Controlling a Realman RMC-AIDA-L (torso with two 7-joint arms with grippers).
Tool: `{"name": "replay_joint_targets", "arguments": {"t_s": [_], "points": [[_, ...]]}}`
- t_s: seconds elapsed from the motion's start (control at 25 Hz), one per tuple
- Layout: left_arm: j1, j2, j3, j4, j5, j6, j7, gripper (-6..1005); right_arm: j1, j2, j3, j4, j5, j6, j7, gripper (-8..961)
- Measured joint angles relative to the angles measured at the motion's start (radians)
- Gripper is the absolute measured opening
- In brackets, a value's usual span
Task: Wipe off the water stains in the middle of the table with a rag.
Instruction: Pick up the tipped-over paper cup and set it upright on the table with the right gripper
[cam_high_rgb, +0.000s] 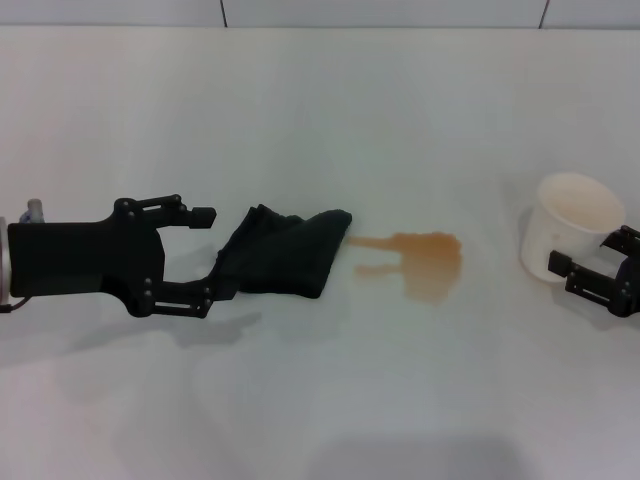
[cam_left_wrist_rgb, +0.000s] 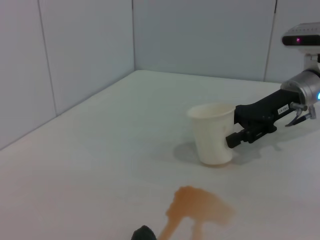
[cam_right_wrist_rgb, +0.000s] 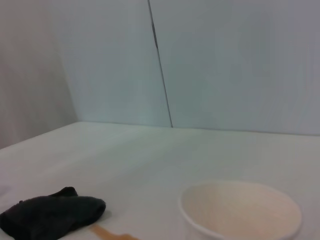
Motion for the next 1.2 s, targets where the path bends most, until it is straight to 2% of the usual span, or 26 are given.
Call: {"name": "replay_joint_targets", "arguments": {"t_s": [0.36,0.84,1.2], "points": [[-0.002,0.0,0.001,0.005,0.0,0.0,-0.008,877,-0.03,-0.003,0.0,0.0,-0.001,-0.048,-0.004,828],[-0.005,-0.001,0.001,0.005,0.0,0.0,-0.008,877,-0.075,-0.01,0.003,-0.01,-0.004,-0.101,0.0,859],[-0.005,-0.001,0.001,0.005,0.0,0.0,-0.006,877,-0.139,-0.005,0.09,-0.058,-0.001,-0.172,-0.007,858]]}}
